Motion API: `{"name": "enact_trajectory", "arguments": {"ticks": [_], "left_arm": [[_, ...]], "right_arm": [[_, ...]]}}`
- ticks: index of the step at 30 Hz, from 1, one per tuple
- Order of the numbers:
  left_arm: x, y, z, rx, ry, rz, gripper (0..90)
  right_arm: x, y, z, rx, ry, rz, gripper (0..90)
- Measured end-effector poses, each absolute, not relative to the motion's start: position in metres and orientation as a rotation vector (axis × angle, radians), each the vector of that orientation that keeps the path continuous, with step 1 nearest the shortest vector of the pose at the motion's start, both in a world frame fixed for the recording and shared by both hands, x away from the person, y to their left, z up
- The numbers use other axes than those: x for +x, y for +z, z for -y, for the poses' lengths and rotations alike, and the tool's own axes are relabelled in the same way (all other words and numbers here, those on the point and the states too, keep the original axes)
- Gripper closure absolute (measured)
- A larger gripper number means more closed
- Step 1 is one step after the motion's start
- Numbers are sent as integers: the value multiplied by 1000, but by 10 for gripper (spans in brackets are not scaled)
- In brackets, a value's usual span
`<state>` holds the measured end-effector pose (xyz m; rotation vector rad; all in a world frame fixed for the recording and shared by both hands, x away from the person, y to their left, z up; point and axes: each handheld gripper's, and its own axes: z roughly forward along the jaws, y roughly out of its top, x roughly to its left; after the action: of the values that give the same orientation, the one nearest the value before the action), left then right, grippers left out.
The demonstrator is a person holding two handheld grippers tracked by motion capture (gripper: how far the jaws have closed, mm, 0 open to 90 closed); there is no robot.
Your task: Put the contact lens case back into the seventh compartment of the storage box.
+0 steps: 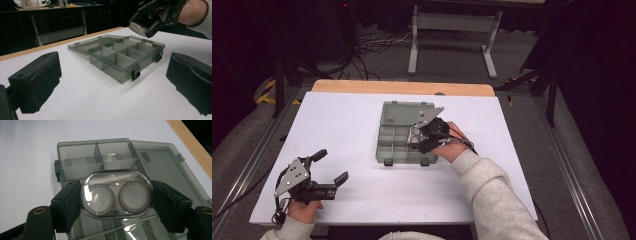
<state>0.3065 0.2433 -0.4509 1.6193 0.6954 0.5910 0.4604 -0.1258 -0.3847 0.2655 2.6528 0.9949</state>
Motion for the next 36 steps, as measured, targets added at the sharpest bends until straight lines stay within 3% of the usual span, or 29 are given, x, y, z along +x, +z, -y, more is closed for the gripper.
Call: {"name": "enact_trajectory", "arguments": {"ticks": [36], "left_arm": [[307,-451,-243,1622,586,-694,4]], "right_arm": [[466,-406,124,244,856,-2805,267]]}}
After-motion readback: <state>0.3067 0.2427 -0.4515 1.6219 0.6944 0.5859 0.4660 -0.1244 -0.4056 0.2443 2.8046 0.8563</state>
